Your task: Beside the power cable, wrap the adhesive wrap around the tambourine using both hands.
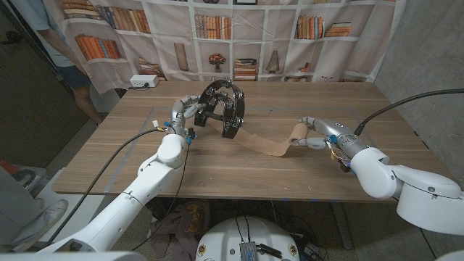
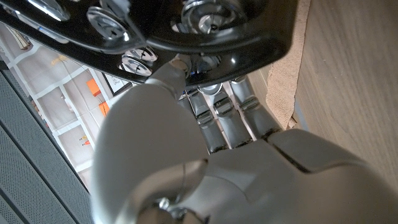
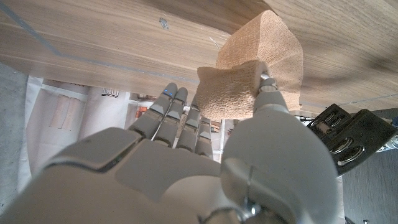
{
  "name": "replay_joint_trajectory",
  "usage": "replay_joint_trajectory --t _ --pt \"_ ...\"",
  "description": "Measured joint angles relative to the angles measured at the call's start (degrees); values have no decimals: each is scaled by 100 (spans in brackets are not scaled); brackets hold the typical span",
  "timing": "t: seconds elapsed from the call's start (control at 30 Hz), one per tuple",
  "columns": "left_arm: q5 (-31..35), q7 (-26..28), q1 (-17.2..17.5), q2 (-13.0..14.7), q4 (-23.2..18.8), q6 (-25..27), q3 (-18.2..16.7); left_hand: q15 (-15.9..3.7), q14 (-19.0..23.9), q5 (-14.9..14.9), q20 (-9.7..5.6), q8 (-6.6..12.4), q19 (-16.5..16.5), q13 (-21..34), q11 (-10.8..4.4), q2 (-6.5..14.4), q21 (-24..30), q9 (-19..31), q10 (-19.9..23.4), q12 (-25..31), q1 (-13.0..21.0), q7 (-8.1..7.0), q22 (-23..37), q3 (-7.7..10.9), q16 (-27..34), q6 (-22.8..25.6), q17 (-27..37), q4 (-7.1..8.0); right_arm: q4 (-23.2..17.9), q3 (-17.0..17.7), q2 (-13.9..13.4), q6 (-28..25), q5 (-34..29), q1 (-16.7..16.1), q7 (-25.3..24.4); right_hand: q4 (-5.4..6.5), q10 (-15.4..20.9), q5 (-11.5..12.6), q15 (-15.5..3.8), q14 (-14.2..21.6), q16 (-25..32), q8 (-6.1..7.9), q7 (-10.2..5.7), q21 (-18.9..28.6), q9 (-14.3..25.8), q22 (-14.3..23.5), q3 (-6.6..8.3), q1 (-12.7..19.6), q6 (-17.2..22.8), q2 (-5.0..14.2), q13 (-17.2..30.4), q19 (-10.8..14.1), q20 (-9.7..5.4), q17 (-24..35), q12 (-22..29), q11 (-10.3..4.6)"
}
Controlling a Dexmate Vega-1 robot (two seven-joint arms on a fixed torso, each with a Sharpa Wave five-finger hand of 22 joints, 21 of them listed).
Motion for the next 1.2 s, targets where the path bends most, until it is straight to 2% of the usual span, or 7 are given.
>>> replay_joint_trajectory --t 0.2,0.33,0.5,0.57,0.67,0.93,1.2 --pt "-3 106 -56 -205 190 -180 -2 0 0 -2 0 0 0 0 -12 0 4 -1 30 0 0 0 -1 0 -5 0 -1 1 -60 -160 108 -3 -86 113 92 0 0 0 -3 -4 -40 0 -10 0 0 0 0 -24 71 -24 0 0 0 -24 2 0" --pt "-10 122 -107 -310 307 -237 1 0 0 -3 1 0 0 0 -22 0 4 -2 42 0 0 0 -2 8 -9 0 -2 -8 -83 -219 154 -9 -171 153 130 -31 0 0 -14 -198 -146 0 -53 -50 0 0 -31 -28 114 -29 21 -205 10 -24 2 0" --pt "-67 106 -177 -387 411 -362 23 -1 0 -4 6 0 -5 0 -21 0 42 -2 42 -36 0 0 -4 15 9 0 -2 -15 -137 -397 288 -8 -257 254 166 -31 31 0 -8 -259 -189 0 -113 -67 0 -1 -31 -28 175 -29 23 -269 1 -50 2 30" --pt "-67 106 -205 -410 455 -362 30 -1 0 -15 10 0 -10 0 -21 -29 53 -2 43 -45 -29 0 -4 109 9 0 -2 63 -137 -397 288 6 -289 254 179 -31 31 0 -35 -287 -189 0 -137 -67 0 -1 -31 -28 199 -30 23 -269 1 -50 2 30" --pt "-78 55 -257 -435 530 -432 52 -1 -1 4 10 0 -10 0 -13 -29 53 -2 50 -45 -29 0 -4 109 9 0 -3 63 -177 -522 407 67 -330 315 189 -31 52 0 -20 -311 -189 23 -206 -67 0 -1 -31 -27 267 -29 23 -269 1 -50 2 52" --pt "-93 -14 -362 -463 637 -448 91 -1 -1 6 30 0 -30 -1 -13 -28 77 -2 50 -45 -28 -1 -6 108 9 0 -16 64 -152 -566 491 535 -373 339 243 -57 73 0 2 -289 -189 86 -367 -67 -1 -1 -6 82 489 2 50 -268 1 -34 46 73" --pt "-81 -45 -419 -462 664 -450 112 -2 -1 6 30 0 -30 -1 -12 -28 87 -2 50 -44 -28 -1 -2 108 7 0 -18 64 -5 -409 417 1115 -344 266 349 -81 113 0 -20 -267 -189 87 -390 -67 -2 -1 18 142 553 32 47 -268 1 -34 44 113"
